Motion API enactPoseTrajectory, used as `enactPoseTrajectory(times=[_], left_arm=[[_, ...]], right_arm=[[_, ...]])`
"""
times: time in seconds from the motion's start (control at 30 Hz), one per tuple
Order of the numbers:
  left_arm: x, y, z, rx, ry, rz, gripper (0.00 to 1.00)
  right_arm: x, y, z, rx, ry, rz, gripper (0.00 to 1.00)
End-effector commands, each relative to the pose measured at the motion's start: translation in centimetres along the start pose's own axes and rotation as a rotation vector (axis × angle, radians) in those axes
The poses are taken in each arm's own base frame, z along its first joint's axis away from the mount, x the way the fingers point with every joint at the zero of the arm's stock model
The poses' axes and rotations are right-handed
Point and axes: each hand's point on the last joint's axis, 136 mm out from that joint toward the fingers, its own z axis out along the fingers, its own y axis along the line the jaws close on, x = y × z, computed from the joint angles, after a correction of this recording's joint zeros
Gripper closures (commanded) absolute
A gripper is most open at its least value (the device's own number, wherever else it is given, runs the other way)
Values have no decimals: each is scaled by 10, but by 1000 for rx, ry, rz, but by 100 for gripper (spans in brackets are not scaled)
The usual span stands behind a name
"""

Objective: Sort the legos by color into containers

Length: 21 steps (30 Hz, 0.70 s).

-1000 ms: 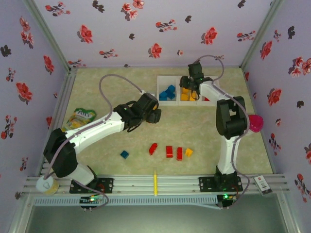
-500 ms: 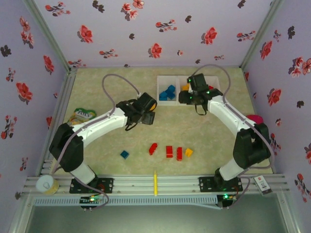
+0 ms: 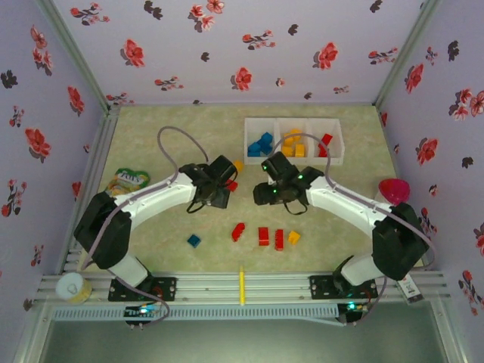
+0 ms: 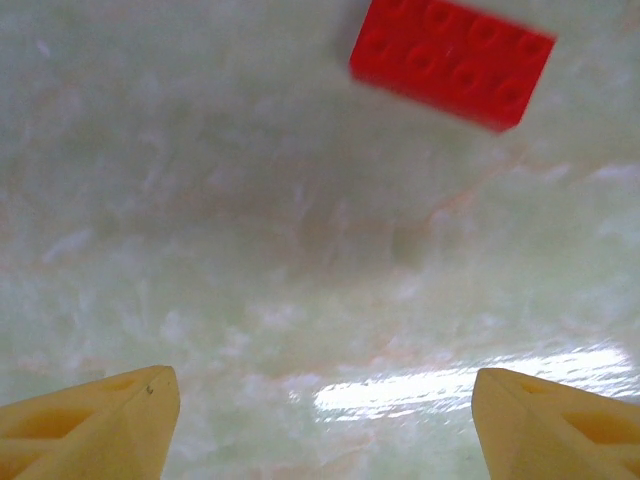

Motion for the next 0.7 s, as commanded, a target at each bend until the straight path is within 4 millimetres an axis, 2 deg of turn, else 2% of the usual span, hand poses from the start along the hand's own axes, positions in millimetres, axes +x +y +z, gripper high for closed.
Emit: enactPoseTrajectory(times=[0.0, 0.1, 0.33, 0.43, 0.53, 0.67], left_arm=[[9, 9, -6, -5, 19, -46, 23], [11, 12, -6, -1, 24, -72, 23], [28, 30, -1, 22, 71, -155, 23], [32, 40, 1, 45, 68, -210, 23], [31, 46, -2, 63, 48, -244, 23], [30, 52, -2, 73, 25, -266, 23]], right_arm=[[3, 16, 4, -33, -14, 36, 44], [12, 32, 10, -46, 4, 11, 41], [23, 49, 23, -23, 12, 38, 38], [9, 58, 30, -33, -27, -12, 38], [-12, 66, 37, -22, -62, -142, 36], [-32, 69, 62, 3, -51, -295, 33]])
